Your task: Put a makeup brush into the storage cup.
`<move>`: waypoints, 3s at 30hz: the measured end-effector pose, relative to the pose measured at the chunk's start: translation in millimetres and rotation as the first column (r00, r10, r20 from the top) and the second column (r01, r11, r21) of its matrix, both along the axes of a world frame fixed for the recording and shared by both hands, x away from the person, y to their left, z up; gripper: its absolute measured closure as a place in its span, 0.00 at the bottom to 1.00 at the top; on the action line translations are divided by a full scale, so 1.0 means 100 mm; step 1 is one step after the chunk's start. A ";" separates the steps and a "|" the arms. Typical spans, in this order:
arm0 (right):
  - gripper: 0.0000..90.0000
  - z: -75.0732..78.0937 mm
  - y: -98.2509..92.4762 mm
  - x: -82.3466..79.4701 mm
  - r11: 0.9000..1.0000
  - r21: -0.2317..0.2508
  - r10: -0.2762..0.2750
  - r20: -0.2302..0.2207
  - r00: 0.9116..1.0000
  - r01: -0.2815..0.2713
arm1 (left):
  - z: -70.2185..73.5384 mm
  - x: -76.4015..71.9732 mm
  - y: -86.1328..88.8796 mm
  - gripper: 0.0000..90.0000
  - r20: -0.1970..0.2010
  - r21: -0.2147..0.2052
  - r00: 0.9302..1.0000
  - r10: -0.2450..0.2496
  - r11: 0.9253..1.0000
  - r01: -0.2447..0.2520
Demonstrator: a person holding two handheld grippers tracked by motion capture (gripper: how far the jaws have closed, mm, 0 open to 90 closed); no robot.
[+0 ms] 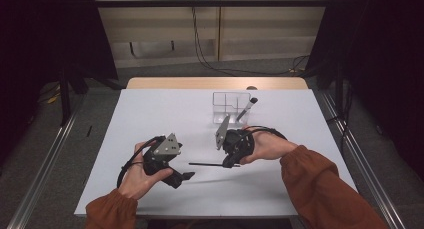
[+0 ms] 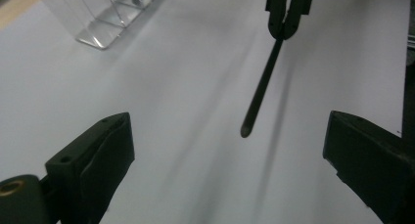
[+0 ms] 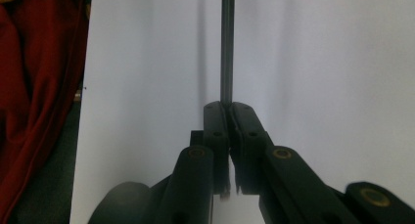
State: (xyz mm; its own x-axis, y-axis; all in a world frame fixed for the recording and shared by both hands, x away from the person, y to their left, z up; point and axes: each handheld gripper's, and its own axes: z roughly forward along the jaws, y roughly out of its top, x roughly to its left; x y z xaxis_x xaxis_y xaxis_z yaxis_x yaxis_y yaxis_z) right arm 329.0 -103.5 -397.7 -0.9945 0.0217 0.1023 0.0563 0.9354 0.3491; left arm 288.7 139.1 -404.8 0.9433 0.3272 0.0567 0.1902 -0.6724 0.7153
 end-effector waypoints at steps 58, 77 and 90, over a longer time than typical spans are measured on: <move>0.96 -0.12 0.10 -0.05 0.997 -0.063 0.055 0.015 0.998 -0.054 | -0.21 0.22 -0.50 0.79 -0.274 0.189 0.953 -0.130 0.964 0.186; 0.94 -0.17 0.08 -0.05 0.997 -0.065 0.053 0.010 0.999 -0.052 | -0.22 0.21 -0.50 0.95 -0.296 0.156 0.941 -0.163 0.964 0.216; 0.85 -0.17 0.04 -0.03 0.999 -0.035 0.031 0.005 1.000 -0.031 | -0.20 0.20 -0.47 0.95 -0.261 0.143 0.950 -0.169 0.967 0.212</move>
